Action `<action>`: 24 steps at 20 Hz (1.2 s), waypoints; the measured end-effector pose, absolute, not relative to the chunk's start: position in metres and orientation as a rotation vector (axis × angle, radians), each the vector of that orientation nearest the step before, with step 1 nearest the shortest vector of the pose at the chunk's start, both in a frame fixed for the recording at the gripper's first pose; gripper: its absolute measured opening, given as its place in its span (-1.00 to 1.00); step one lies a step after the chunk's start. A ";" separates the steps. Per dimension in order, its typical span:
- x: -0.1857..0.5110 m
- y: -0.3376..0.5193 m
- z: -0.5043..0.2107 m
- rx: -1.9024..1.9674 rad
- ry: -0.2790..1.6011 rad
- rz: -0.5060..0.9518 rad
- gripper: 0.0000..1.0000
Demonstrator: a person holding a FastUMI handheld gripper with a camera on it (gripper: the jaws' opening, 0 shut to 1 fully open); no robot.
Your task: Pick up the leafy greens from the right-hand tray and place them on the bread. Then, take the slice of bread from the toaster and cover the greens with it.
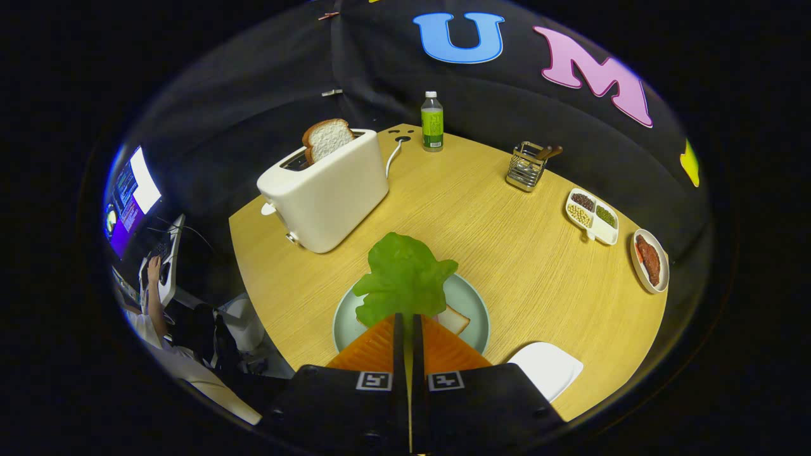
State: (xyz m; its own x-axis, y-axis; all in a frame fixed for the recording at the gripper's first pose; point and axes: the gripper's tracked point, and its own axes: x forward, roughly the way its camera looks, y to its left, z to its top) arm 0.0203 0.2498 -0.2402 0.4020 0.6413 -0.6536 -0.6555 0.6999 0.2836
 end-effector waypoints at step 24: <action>0.073 0.411 -0.045 0.245 0.503 0.901 0.98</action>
State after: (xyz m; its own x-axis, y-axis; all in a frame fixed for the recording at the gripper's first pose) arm 0.0728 0.4109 -0.0447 0.5155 0.7975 -0.3136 -0.6853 0.6034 0.4079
